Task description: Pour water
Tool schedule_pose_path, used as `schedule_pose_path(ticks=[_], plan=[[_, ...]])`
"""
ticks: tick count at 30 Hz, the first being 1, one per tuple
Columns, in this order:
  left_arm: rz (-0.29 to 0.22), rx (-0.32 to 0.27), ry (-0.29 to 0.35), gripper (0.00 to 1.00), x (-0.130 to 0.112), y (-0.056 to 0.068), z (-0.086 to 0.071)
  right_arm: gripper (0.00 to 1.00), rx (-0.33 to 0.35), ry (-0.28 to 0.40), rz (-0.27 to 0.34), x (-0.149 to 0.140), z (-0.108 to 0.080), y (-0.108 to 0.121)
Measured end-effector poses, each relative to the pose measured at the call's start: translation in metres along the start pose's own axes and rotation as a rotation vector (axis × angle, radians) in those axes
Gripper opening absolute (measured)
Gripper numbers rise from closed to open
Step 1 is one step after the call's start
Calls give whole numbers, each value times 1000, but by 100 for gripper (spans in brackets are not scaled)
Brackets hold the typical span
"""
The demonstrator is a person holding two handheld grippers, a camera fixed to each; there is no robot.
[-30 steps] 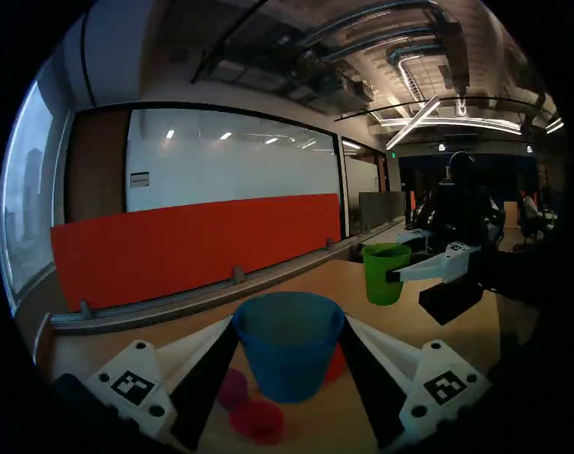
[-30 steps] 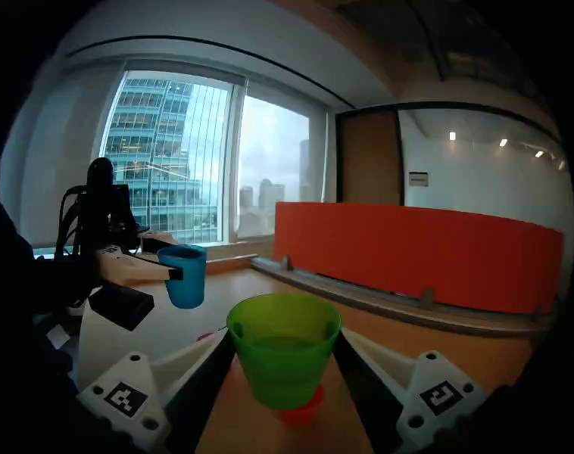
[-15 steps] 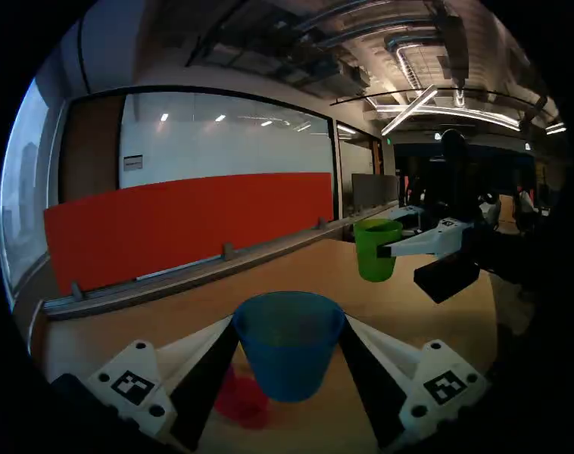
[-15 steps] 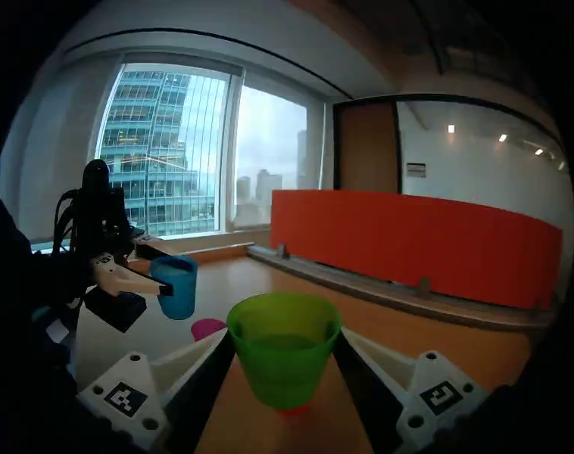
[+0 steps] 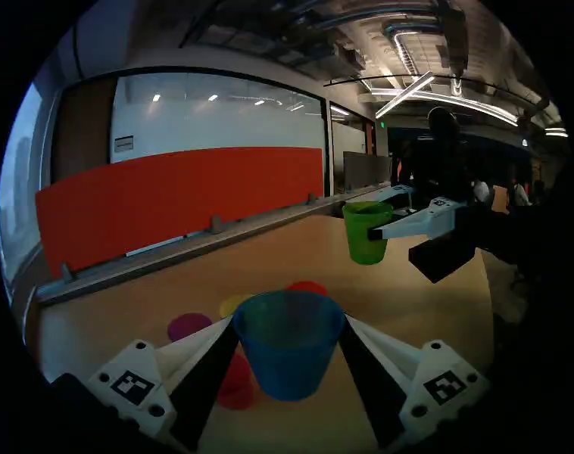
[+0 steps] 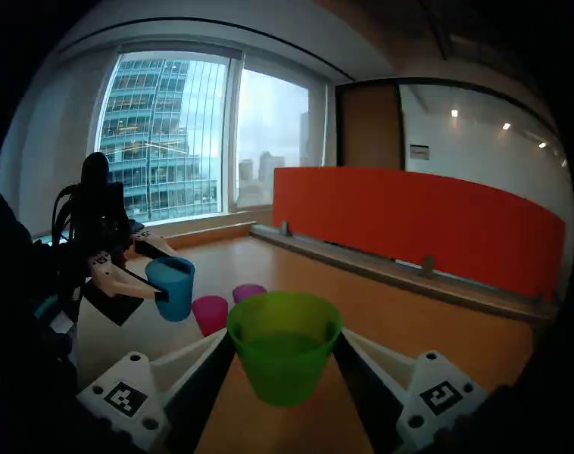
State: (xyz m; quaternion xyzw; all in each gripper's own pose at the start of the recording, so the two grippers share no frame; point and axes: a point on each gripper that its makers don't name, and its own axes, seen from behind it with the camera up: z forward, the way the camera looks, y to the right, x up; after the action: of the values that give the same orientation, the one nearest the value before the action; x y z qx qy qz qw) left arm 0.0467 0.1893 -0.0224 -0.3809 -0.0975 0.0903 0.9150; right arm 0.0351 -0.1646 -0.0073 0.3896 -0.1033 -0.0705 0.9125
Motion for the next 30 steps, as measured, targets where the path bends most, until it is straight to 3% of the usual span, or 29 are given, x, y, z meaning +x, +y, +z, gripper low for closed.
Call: schedule_pose_path(ticks=[12, 30], plan=[[8, -32, -102, 88, -37, 11, 9, 89, 4, -64, 6, -26, 4, 4], [34, -66, -257, 88, -83, 16, 14, 89, 10, -137, 14, -55, 12, 8]])
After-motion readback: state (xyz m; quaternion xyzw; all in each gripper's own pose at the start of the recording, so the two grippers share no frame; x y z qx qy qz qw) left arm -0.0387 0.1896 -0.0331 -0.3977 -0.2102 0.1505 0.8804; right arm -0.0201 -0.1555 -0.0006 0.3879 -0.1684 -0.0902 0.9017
